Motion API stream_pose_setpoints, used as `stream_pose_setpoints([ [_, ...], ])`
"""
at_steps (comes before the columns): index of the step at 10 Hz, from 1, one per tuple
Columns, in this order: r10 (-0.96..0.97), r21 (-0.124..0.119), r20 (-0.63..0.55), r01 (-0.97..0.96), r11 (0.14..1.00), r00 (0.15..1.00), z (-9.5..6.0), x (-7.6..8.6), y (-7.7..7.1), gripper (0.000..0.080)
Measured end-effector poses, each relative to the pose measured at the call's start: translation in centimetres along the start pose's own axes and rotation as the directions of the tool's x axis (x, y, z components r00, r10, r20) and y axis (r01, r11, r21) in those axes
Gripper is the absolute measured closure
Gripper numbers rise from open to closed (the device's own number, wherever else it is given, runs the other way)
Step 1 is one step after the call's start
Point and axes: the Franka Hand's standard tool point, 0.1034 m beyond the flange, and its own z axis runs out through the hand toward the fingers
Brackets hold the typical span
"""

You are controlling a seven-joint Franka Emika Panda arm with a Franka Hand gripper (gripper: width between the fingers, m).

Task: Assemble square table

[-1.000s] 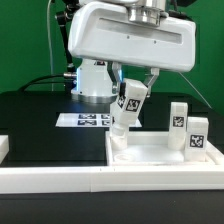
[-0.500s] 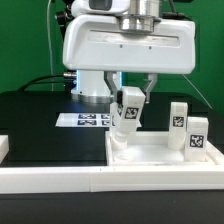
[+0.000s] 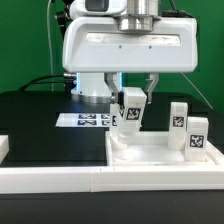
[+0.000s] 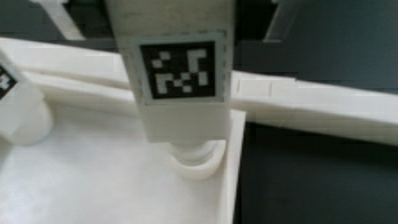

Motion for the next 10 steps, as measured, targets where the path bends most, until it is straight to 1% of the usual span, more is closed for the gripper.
stream_pose_setpoints([
  [1, 0.008, 0.003, 0.004, -0.008, 1.000, 1.000, 0.0, -0.1, 0.1, 0.0509],
  [2, 0.017, -0.001, -0.012, -0.017, 1.000, 1.000, 0.0, 0.0, 0.7, 0.0509],
  [3, 0.022, -0.031, -0.106, -0.025, 0.999, 0.994, -0.2, 0.6, 1.4, 0.0509],
  [4, 0.042, -0.018, -0.098, -0.044, 0.999, 0.994, 0.1, 0.2, 1.1, 0.0509],
  [5, 0.056, -0.010, -0.092, -0.057, 0.998, 0.994, 0.0, 0.4, 1.0, 0.0509],
  [7, 0.075, -0.007, -0.093, -0.076, 0.997, 0.993, 0.0, 0.6, 0.7, 0.0509],
  [9, 0.078, -0.008, -0.092, -0.079, 0.997, 0.993, 0.0, 0.5, 0.9, 0.0509],
  [10, 0.077, -0.013, -0.102, -0.079, 0.997, 0.992, 0.0, 0.6, 1.0, 0.0509],
])
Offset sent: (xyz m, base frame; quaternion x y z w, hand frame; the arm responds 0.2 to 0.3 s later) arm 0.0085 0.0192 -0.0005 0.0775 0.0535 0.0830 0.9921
